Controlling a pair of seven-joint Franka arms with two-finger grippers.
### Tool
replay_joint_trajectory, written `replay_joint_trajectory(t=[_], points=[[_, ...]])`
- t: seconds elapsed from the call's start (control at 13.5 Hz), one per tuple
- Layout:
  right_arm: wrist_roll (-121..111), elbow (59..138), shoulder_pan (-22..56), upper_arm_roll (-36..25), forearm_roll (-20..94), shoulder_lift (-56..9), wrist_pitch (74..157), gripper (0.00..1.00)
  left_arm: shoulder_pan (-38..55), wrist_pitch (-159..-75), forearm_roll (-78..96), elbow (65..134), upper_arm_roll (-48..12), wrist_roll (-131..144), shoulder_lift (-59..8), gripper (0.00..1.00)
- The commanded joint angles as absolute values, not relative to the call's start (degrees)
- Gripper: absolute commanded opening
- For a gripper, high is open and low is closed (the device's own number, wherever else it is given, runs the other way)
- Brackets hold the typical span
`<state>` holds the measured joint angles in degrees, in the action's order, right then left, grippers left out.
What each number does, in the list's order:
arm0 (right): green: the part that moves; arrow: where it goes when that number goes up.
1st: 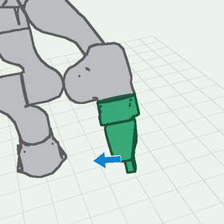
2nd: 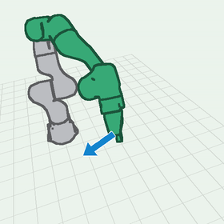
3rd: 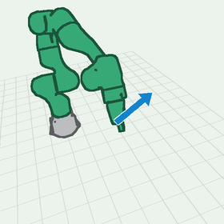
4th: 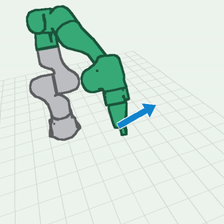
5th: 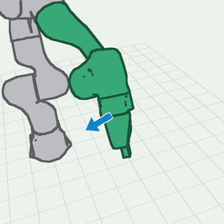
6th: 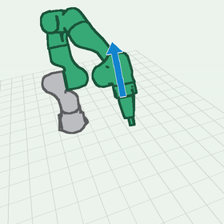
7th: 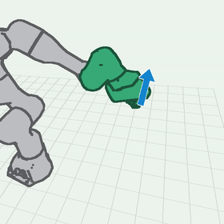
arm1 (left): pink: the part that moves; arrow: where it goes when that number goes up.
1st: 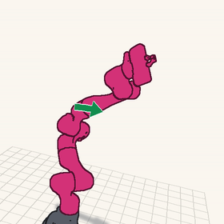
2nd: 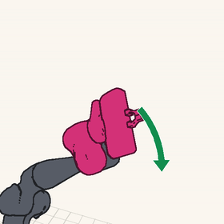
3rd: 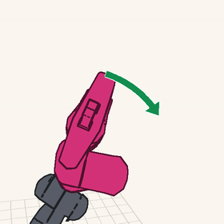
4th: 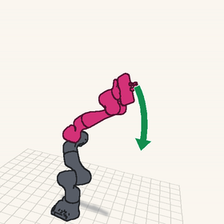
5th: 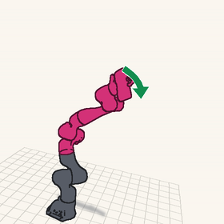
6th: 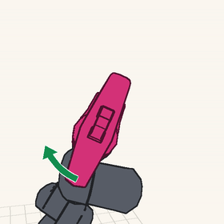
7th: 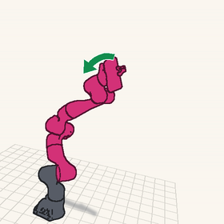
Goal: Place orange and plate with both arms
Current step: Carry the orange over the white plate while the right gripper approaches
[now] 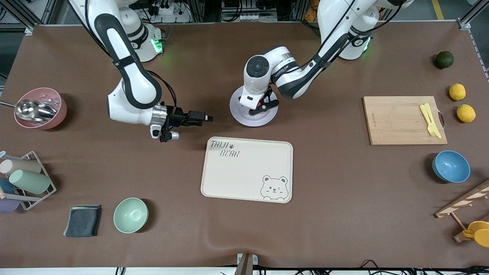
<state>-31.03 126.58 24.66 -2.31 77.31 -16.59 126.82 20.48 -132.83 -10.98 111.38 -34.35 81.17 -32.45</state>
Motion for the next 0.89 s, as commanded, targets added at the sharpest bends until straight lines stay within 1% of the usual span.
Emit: replay_joint_trajectory(t=[0.0,0.15,0.22,0.3,0.37,0.52,0.59,0.67,0.74,0.82], points=[[-33.0,127.3,24.3,-2.3,78.9,-16.3,126.7,1.00,21.5,-135.3,-12.7,110.4,-34.1,82.8,-35.1,0.29],[-33.0,127.5,24.3,-2.3,79.0,-16.3,126.8,1.00,21.8,-135.4,-12.7,110.5,-34.1,82.8,-35.5,0.31],[-33.0,127.5,24.5,-2.3,79.0,-16.3,126.8,1.00,21.8,-135.4,-12.7,110.5,-34.1,82.8,-35.9,0.46],[-33.0,127.7,24.5,-2.3,79.0,-16.4,126.8,1.00,21.8,-135.4,-12.8,110.5,-34.1,82.7,-35.9,0.84],[-33.0,127.9,24.5,-2.3,79.0,-16.5,126.8,1.00,21.4,-135.4,-13.3,110.5,-34.0,82.4,-35.8,1.00],[-33.0,127.9,24.9,-2.3,79.3,-17.0,126.8,1.00,20.7,-135.4,-14.6,110.1,-34.1,82.4,-34.8,1.00],[-33.0,127.9,25.1,-2.3,80.2,-17.0,127.0,1.00,20.5,-135.1,-14.7,110.0,-34.1,82.0,-33.2,1.00],[-33.6,128.0,25.8,-2.3,81.5,-17.1,127.0,1.00,20.1,-134.7,-14.6,110.0,-34.1,82.1,-30.9,1.00],[-34.6,128.3,26.4,-2.3,82.5,-17.2,127.3,0.94,18.6,-133.9,-14.6,110.0,-34.1,82.0,-27.9,1.00],[-35.9,129.0,26.8,-2.3,83.9,-17.3,128.7,0.93,15.8,-132.6,-14.7,109.9,-34.2,81.1,-24.0,1.00]])
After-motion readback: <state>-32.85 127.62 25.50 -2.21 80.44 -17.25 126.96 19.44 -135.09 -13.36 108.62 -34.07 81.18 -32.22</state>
